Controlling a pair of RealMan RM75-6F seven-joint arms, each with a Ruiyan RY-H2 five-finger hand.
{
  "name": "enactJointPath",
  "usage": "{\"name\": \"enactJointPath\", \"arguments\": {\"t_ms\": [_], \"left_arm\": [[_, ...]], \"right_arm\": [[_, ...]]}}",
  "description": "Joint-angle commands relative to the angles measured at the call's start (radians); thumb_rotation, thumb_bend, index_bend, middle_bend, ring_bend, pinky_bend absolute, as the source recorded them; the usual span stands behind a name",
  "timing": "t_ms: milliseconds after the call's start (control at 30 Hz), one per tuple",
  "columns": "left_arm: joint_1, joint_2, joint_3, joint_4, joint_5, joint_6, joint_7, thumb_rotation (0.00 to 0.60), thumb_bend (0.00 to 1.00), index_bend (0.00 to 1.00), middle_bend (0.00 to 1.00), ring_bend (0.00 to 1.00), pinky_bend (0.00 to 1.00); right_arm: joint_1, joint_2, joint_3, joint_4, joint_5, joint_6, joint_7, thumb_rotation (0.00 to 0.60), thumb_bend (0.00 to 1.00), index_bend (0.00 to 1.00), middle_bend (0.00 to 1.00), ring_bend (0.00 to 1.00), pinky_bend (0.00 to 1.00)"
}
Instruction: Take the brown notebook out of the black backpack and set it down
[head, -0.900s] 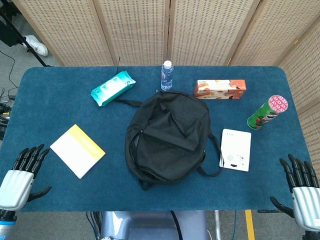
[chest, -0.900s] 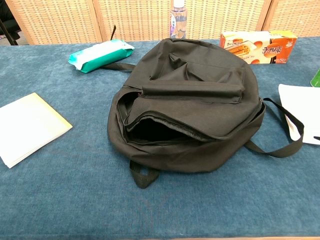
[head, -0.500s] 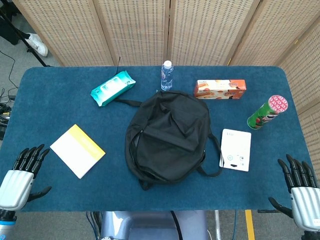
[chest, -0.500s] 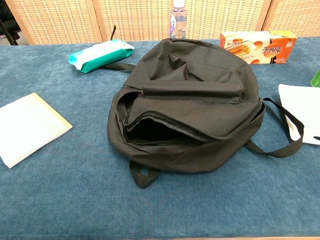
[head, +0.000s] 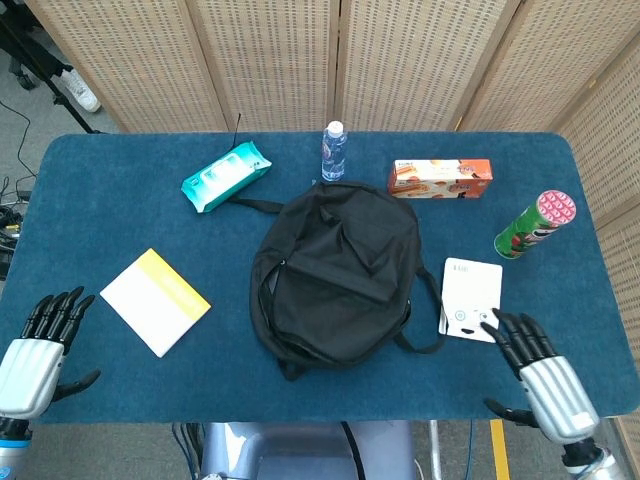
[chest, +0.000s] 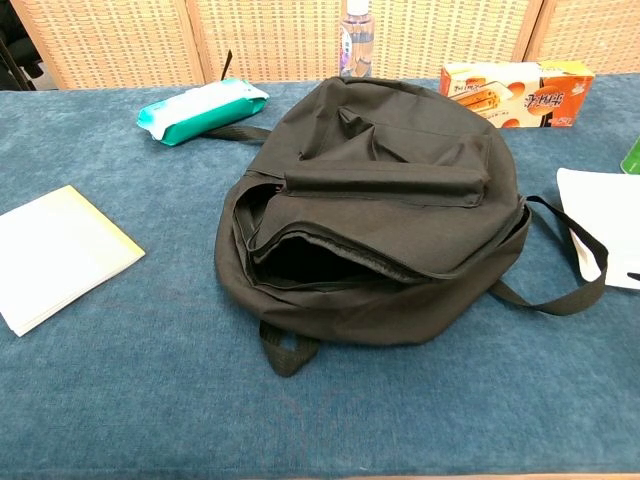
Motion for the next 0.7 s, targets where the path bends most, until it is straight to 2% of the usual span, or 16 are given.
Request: {"name": "enactJointPath", "arguments": {"t_ms": [33, 200, 400, 567, 700], "left_arm": [[-0.002, -0.003, -0.003, 0.001, -0.011, -0.007, 0.004, 0.6, 0.04, 0.0, 0.0, 0.0, 0.05], [-0.003, 0.001, -0.009, 0.001, -0.027, -0.011, -0.004, 0.6, 0.04, 0.0, 0.0, 0.0, 0.05], [-0.001, 0.016, -0.019, 0.006, -0.047, -0.004, -0.035, 0.6, 0.04, 0.0, 0.0, 0.0, 0.05], [-0.005, 0.022, -0.022, 0.011, -0.059, -0.014, -0.051, 0.6, 0.04, 0.0, 0.0, 0.0, 0.05], [-0.007, 0.024, -0.025, 0.012, -0.066, -0.018, -0.056, 0.6, 0.04, 0.0, 0.0, 0.0, 0.05]], "right_arm": [[0.153, 0.001, 0.035, -0.089, 0.001, -0.2, 0.002, 0.6, 0.0, 0.1, 0.0, 0.0, 0.02], [0.243, -0.06, 0.082, -0.167, 0.113, -0.354, -0.1, 0.6, 0.0, 0.1, 0.0, 0.0, 0.02], [0.337, -0.201, 0.142, -0.194, 0.321, -0.492, -0.309, 0.6, 0.0, 0.1, 0.0, 0.0, 0.02], [0.391, -0.316, 0.169, -0.189, 0.474, -0.514, -0.457, 0.6, 0.0, 0.12, 0.01, 0.0, 0.02], [0.411, -0.363, 0.172, -0.2, 0.54, -0.503, -0.516, 0.6, 0.0, 0.13, 0.03, 0.0, 0.02]]}}
